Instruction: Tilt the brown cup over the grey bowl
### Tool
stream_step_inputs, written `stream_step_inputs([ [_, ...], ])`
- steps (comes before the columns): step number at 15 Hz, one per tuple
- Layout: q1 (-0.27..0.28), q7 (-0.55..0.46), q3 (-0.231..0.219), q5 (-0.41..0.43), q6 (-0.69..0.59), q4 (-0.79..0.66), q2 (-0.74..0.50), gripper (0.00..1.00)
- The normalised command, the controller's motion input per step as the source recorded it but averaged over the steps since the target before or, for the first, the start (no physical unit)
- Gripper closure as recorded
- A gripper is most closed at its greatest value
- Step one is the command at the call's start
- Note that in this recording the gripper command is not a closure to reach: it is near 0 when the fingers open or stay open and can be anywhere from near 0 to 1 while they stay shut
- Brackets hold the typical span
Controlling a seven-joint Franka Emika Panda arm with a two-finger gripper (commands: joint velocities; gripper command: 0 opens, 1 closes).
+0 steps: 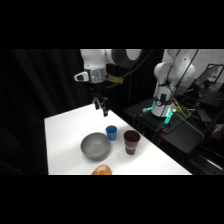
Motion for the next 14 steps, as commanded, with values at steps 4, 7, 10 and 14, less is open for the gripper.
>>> stream_step_inputs([
  [4, 0.015, 0.13, 0.028, -0.181, 0.01, -0.08, -0.07, 0.0],
  [7, 0.081, 0.22, 0.076, -0.164, 0.0, -0.11, -0.12, 0.0],
  [10, 0.127, 0.28, 0.112, -0.112, 0.02, -0.12, -0.13, 0.0],
  [14, 0.139, 0.31, 0.121, -0.033, 0.05, -0.13, -0.14, 0.0],
])
